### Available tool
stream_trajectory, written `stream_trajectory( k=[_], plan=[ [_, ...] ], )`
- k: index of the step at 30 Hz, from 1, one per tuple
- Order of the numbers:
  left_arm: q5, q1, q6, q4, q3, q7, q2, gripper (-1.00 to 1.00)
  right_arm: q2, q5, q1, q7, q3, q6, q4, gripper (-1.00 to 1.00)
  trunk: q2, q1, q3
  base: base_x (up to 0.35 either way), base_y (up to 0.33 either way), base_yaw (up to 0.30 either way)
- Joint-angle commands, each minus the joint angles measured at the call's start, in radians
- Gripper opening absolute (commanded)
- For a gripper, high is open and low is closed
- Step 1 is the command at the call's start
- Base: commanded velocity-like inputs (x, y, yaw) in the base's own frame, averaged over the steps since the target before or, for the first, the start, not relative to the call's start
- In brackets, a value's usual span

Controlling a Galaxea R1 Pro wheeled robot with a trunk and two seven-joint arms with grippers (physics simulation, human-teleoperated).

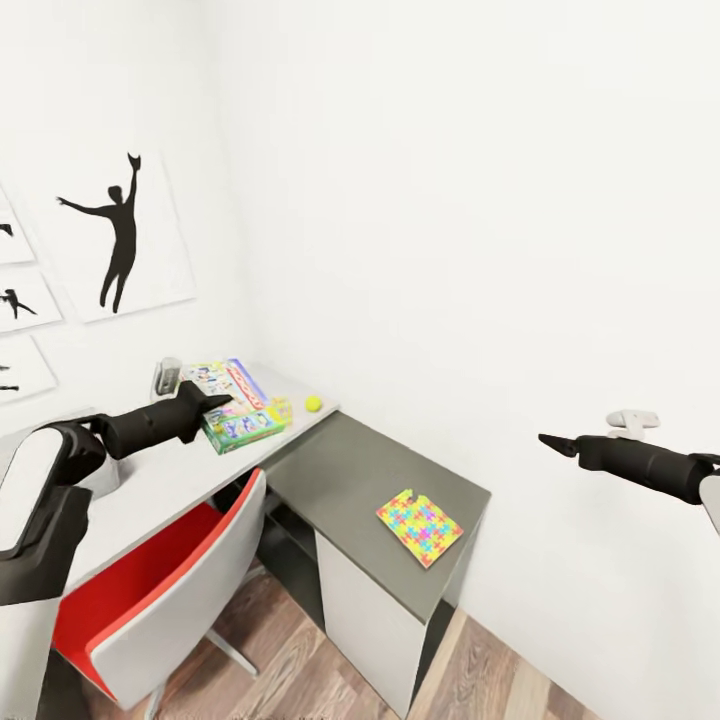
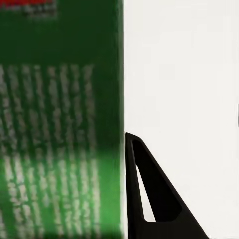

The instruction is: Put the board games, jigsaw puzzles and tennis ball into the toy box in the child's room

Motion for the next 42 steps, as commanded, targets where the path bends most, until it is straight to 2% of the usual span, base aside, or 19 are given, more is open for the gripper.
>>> stream_trajectory(
  k=[1,3,4,11,21,24,27,30,31,36,42],
  plan=[
    [0.024,-0.002,-0.001,0.012,0.002,0.013,0.003,-1.00,-0.001,0.006,-0.001,0.009,-0.002,0.004,-0.001,1.00,0.005,-0.003,0.001,0.000,0.000,0.298],
    [0.032,-0.005,0.000,0.044,-0.007,0.017,0.010,-1.00,-0.001,0.006,-0.001,0.009,-0.002,0.004,-0.001,1.00,0.019,-0.011,0.007,0.000,0.000,0.298],
    [0.038,-0.009,0.000,0.060,-0.025,0.019,0.012,-1.00,-0.001,0.006,-0.001,0.009,-0.002,0.004,-0.001,1.00,0.026,-0.015,0.011,0.000,0.000,0.298],
    [0.040,-0.020,-0.012,0.082,-0.075,0.028,0.007,-1.00,-0.002,0.006,-0.001,0.009,-0.002,0.005,-0.001,1.00,0.075,-0.042,0.033,0.000,0.000,0.298],
    [0.043,-0.010,-0.010,0.127,-0.081,0.023,0.006,-1.00,-0.002,0.005,-0.001,0.009,-0.002,0.006,-0.001,1.00,0.082,-0.046,0.036,0.000,0.000,0.298],
    [0.049,-0.007,-0.003,0.130,-0.077,0.018,0.014,-1.00,-0.002,0.005,0.000,0.009,-0.002,0.006,-0.001,1.00,0.082,-0.046,0.036,0.000,0.000,0.298],
    [0.048,-0.004,0.010,0.131,-0.073,-0.018,0.021,-1.00,-0.002,0.005,0.000,0.009,-0.002,0.006,-0.001,1.00,0.082,-0.046,0.036,0.057,0.061,0.298],
    [0.049,-0.003,0.020,0.133,-0.071,-0.047,0.037,-1.00,-0.001,0.005,0.002,0.009,-0.004,0.004,-0.001,1.00,0.082,-0.046,0.036,0.178,0.200,0.197],
    [0.051,-0.003,0.022,0.133,-0.072,-0.053,0.050,-1.00,0.000,0.005,0.003,0.009,-0.004,0.002,-0.001,1.00,0.082,-0.046,0.036,0.207,0.239,0.099],
    [0.057,-0.004,0.034,0.134,-0.072,-0.061,0.074,-1.00,0.001,0.005,0.006,0.010,-0.006,-0.003,-0.001,1.00,0.082,-0.046,0.036,0.221,0.267,0.045],
    [0.058,-0.005,0.095,0.145,-0.067,-0.062,0.081,-1.00,0.000,0.005,0.007,0.010,-0.008,-0.006,-0.001,1.00,0.082,-0.046,0.036,0.204,0.300,0.008]
  ],
)
